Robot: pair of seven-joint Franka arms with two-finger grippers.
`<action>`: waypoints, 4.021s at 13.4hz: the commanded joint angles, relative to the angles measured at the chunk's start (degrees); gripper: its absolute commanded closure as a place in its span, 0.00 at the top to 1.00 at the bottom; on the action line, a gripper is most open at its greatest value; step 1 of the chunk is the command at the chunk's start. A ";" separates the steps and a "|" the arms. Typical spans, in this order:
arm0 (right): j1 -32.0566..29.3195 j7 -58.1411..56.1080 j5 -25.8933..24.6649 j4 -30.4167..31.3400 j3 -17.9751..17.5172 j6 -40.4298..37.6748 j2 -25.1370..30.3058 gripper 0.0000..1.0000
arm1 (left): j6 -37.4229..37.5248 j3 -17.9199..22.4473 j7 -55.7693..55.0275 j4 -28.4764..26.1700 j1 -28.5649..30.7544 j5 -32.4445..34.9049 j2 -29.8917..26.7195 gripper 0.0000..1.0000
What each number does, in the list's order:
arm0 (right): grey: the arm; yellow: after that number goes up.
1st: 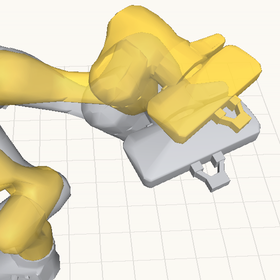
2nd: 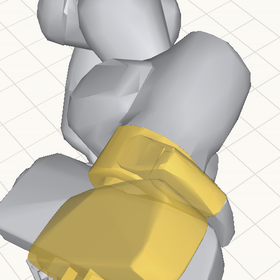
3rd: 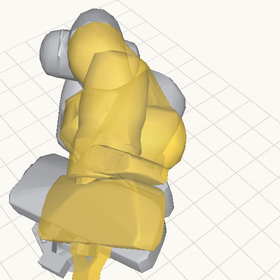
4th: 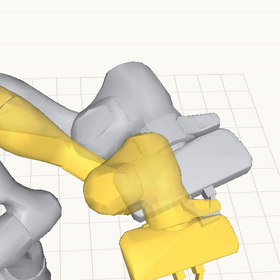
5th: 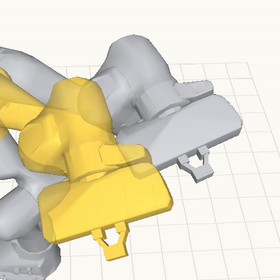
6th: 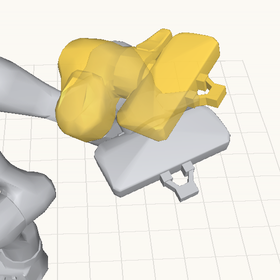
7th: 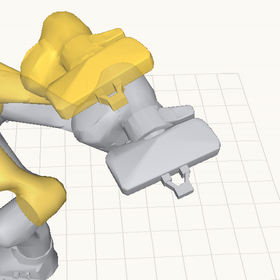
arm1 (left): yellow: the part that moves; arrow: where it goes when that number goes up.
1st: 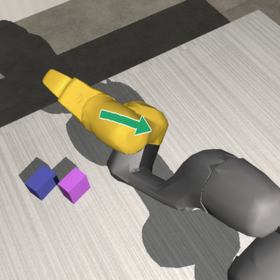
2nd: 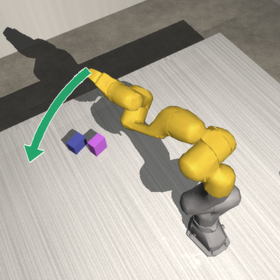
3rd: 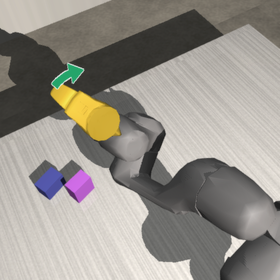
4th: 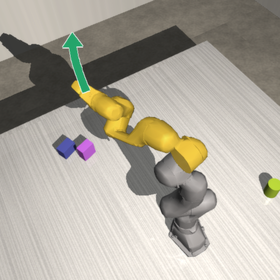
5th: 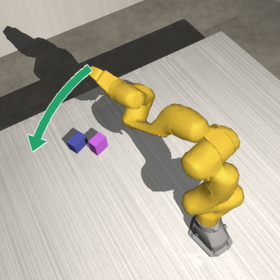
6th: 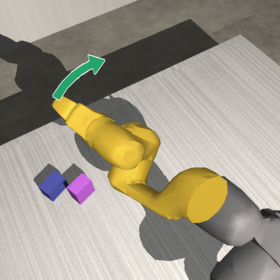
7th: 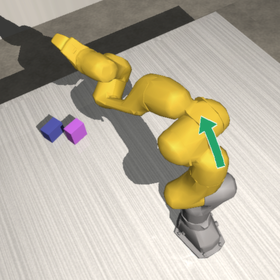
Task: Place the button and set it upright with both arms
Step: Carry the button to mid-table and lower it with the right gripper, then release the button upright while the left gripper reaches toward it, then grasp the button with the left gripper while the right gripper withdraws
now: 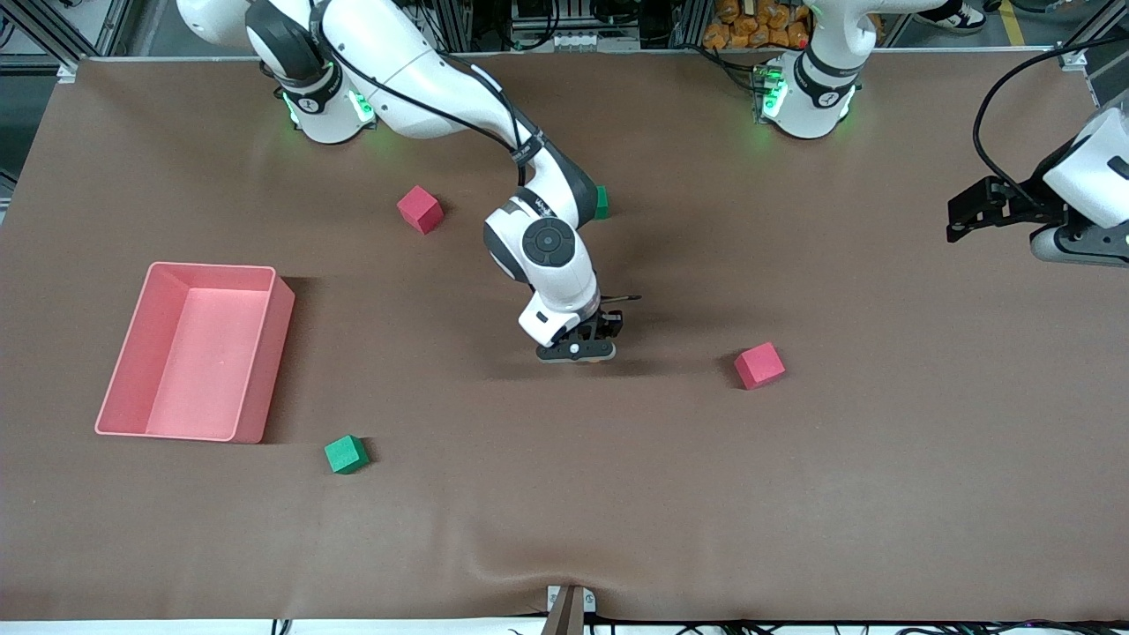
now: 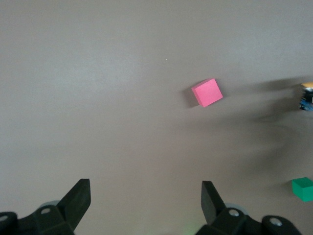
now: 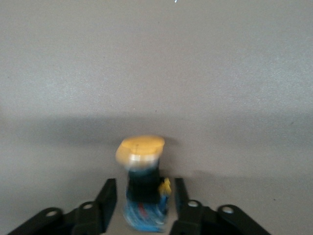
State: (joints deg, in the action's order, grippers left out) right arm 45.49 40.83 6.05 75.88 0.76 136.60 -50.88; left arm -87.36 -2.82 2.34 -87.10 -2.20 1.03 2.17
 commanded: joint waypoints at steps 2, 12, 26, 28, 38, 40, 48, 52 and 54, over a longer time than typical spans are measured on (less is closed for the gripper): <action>0.57 1.45 -1.04 -1.88 0.74 -0.98 -0.37 1.00 | 1.14 -0.17 1.08 0.88 -0.53 0.20 0.73 1.00; -7.41 -5.48 -0.87 -0.40 0.74 -18.81 9.82 1.00 | 0.96 -2.89 0.12 1.50 -2.11 -2.42 7.23 1.00; -27.01 -21.14 -2.35 42.83 1.96 -17.33 44.96 1.00 | -8.25 -2.89 -19.38 11.52 -19.59 -4.37 32.45 1.00; -29.92 -24.46 -5.42 45.57 2.31 -20.12 49.80 1.00 | -9.93 -2.89 -22.55 12.22 -21.53 -4.45 34.21 1.00; -48.02 -49.25 -7.19 45.85 2.41 -25.50 56.50 1.00 | -22.94 -2.98 -38.73 14.68 -28.74 -7.27 43.88 1.00; -49.88 -53.91 -7.19 44.01 2.41 -26.99 56.59 1.00 | -25.39 -2.98 -38.56 14.68 -29.00 -7.53 45.29 1.00; -48.47 -53.22 -7.28 25.74 2.05 -41.57 54.13 1.00 | -33.23 -4.12 -39.79 14.42 -31.46 -11.31 49.68 1.00; -47.60 -51.11 -7.37 14.66 1.97 -49.92 50.62 1.00 | -32.97 -4.12 -39.87 13.89 -31.38 -11.22 49.60 1.00; -47.51 -51.11 -7.98 13.94 1.97 -50.02 50.70 1.00 | -32.70 -4.12 -39.87 13.80 -31.38 -11.31 49.68 0.98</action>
State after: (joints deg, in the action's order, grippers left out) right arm -2.68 -11.56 -0.46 93.33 2.68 88.27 1.96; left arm -120.39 -7.15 -36.49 -74.29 -33.30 -9.39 51.19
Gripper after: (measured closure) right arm 0.000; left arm 0.013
